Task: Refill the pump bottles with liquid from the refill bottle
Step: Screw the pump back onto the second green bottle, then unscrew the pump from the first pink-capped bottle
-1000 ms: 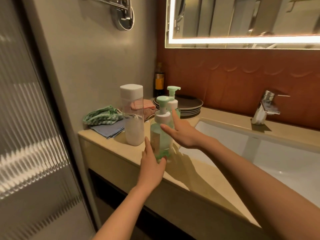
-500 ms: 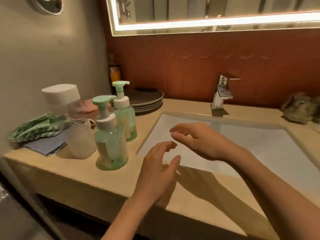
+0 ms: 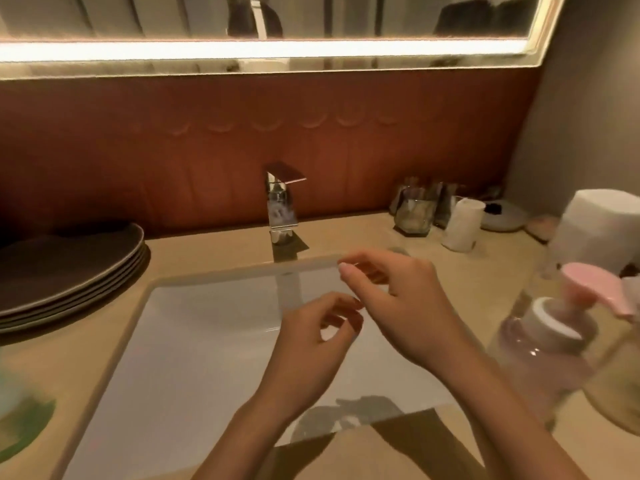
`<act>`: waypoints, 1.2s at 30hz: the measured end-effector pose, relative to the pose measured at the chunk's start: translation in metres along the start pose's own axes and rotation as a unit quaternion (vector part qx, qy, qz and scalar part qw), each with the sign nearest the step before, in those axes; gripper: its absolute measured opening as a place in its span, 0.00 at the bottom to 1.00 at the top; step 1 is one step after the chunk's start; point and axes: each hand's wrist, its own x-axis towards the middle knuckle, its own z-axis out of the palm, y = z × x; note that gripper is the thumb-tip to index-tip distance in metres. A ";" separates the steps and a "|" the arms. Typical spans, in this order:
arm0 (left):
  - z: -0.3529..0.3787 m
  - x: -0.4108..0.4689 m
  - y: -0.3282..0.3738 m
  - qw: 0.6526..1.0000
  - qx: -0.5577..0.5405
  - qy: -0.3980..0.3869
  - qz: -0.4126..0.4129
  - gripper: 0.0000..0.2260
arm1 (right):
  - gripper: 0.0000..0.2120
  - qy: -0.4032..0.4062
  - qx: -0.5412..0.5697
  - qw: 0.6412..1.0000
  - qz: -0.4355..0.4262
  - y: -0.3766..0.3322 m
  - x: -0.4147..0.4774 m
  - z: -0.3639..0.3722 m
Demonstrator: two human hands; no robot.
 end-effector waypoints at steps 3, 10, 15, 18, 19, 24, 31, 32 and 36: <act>0.028 -0.004 0.009 0.999 -0.027 -0.019 0.014 0.13 | 0.10 0.018 -0.016 1.000 0.012 0.000 -0.026 -0.019; 0.098 -0.041 0.031 0.995 -0.084 -0.035 0.042 0.19 | 0.11 0.052 -0.044 0.998 0.010 0.013 -0.096 -0.064; 0.135 -0.056 0.036 0.995 -0.094 -0.010 0.026 0.20 | 0.10 0.108 -0.035 0.994 -0.007 0.036 -0.129 -0.095; 0.145 -0.059 0.041 0.996 -0.083 0.003 0.010 0.31 | 0.11 0.182 -0.013 0.983 0.005 0.052 -0.140 -0.109; 0.146 -0.056 0.039 0.996 -0.087 -0.001 0.004 0.33 | 0.11 0.204 -0.017 0.979 0.018 0.058 -0.138 -0.110; 0.160 -0.048 0.044 0.995 -0.095 -0.011 -0.005 0.39 | 0.12 0.181 -0.049 0.977 0.099 0.083 -0.128 -0.118; 0.187 -0.032 0.048 0.995 -0.097 0.004 0.027 0.39 | 0.28 0.114 -0.074 0.986 0.094 0.084 -0.099 -0.113; 0.190 -0.031 0.048 0.996 -0.088 0.013 0.030 0.38 | 0.24 0.136 -0.081 0.983 0.089 0.083 -0.097 -0.112; 0.193 -0.023 0.046 0.996 -0.055 0.024 0.063 0.28 | 0.21 0.228 -0.139 0.960 0.082 0.084 -0.094 -0.100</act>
